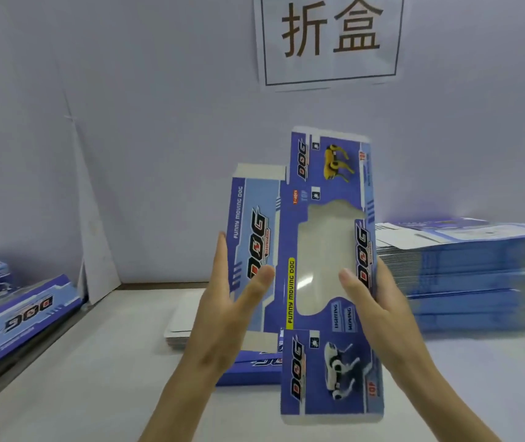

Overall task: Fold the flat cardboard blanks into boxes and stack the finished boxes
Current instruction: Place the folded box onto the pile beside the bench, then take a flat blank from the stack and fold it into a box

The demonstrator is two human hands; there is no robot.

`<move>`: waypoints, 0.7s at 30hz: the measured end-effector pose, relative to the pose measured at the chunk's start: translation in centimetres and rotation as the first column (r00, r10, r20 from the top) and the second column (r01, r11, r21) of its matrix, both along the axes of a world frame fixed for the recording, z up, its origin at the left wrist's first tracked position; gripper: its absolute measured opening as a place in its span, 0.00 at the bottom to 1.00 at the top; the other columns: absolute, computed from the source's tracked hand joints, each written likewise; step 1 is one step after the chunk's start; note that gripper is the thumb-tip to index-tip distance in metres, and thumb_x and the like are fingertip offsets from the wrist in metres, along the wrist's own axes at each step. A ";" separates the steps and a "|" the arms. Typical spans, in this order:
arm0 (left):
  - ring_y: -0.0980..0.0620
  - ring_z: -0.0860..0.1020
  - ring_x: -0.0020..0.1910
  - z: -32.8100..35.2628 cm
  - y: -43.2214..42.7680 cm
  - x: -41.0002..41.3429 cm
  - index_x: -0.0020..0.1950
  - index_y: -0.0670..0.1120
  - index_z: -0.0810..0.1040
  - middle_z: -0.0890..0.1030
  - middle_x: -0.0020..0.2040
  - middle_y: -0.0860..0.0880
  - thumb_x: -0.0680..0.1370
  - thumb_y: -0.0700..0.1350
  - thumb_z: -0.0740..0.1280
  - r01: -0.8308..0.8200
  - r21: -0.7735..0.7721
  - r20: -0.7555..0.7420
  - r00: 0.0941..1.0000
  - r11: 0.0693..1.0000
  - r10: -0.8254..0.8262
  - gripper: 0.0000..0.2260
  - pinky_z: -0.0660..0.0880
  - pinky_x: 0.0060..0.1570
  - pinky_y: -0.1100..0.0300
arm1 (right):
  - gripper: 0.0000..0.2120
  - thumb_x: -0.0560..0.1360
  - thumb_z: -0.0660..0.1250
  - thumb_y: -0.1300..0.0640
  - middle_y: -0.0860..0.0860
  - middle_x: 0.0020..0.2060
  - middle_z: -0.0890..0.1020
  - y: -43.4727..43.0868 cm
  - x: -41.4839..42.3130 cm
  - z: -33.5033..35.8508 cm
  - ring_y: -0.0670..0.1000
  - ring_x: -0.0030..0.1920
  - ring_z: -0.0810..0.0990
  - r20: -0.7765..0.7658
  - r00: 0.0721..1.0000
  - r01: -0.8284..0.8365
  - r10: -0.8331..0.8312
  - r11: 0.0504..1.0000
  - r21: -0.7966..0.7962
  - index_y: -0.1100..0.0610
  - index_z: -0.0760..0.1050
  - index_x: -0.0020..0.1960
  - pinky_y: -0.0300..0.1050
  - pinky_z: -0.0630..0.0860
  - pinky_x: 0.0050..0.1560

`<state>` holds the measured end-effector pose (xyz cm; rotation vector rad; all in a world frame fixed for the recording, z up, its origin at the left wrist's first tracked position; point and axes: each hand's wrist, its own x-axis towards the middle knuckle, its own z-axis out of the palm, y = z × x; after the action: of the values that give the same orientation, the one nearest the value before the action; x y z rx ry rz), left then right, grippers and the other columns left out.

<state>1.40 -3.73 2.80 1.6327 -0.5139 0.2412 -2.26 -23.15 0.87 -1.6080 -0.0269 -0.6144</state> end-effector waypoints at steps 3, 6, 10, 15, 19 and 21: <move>0.64 0.79 0.56 -0.6 -0.6 -0.4 0.77 0.64 0.47 0.76 0.60 0.70 0.55 0.75 0.69 0.151 -0.043 -0.142 0.978 0.988 -0.155 0.56 0.77 0.47 0.69 | 0.22 0.71 0.64 0.38 0.41 0.53 0.84 1.2 0.0 -0.7 0.41 0.51 0.84 0.022 0.997 -0.065 0.067 0.996 -0.067 0.42 0.71 0.63 0.41 0.81 0.49; 0.46 0.83 0.53 -1.3 -1.6 -1.0 0.75 0.55 0.61 0.83 0.57 0.51 0.65 0.64 0.69 0.346 -0.158 -0.272 0.885 0.925 -0.378 0.41 0.81 0.46 0.54 | 0.23 0.74 0.63 0.42 0.43 0.57 0.83 2.3 0.2 -1.2 0.46 0.56 0.83 0.018 0.974 -0.225 0.226 0.973 -0.059 0.41 0.69 0.68 0.42 0.81 0.50; 0.49 0.85 0.42 -1.2 -0.3 -0.7 0.56 0.48 0.81 0.85 0.44 0.46 0.65 0.52 0.69 0.396 -0.317 -0.247 0.843 0.862 -0.479 0.21 0.80 0.37 0.59 | 0.29 0.72 0.60 0.38 0.37 0.71 0.70 0.8 0.4 -0.8 0.39 0.70 0.69 -0.019 0.967 -0.256 0.256 0.965 -0.057 0.35 0.61 0.72 0.47 0.71 0.69; 0.43 0.82 0.46 -0.7 2.2 1.1 0.50 0.43 0.83 0.84 0.48 0.42 0.61 0.49 0.74 0.174 -0.313 -0.331 0.901 0.934 -0.279 0.19 0.79 0.45 0.52 | 0.37 0.59 0.76 0.48 0.50 0.50 0.86 -1.3 0.5 -0.2 0.52 0.48 0.86 -0.092 0.941 -0.310 0.325 0.939 0.149 0.51 0.72 0.67 0.42 0.82 0.41; 0.36 0.83 0.46 -0.2 2.2 1.0 0.54 0.43 0.81 0.84 0.49 0.37 0.66 0.57 0.71 0.169 -0.181 -0.334 0.916 0.969 -0.222 0.23 0.81 0.44 0.46 | 0.26 0.57 0.79 0.58 0.54 0.46 0.87 -1.6 0.5 -0.4 0.56 0.44 0.87 -0.109 0.963 -0.211 0.246 0.943 0.256 0.56 0.81 0.54 0.44 0.82 0.35; 0.36 0.83 0.45 -0.5 2.0 1.1 0.56 0.41 0.79 0.84 0.48 0.36 0.65 0.57 0.70 0.156 -0.170 -0.340 0.917 0.973 -0.206 0.26 0.81 0.43 0.47 | 0.25 0.58 0.78 0.59 0.56 0.47 0.87 -1.6 0.5 -0.2 0.56 0.44 0.87 -0.128 0.950 -0.239 0.283 0.930 0.280 0.56 0.81 0.55 0.44 0.82 0.35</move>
<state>2.54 -1.71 2.32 1.4386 -0.3575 -0.1552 -1.79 -24.78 0.63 -1.3640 -0.0352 -0.2614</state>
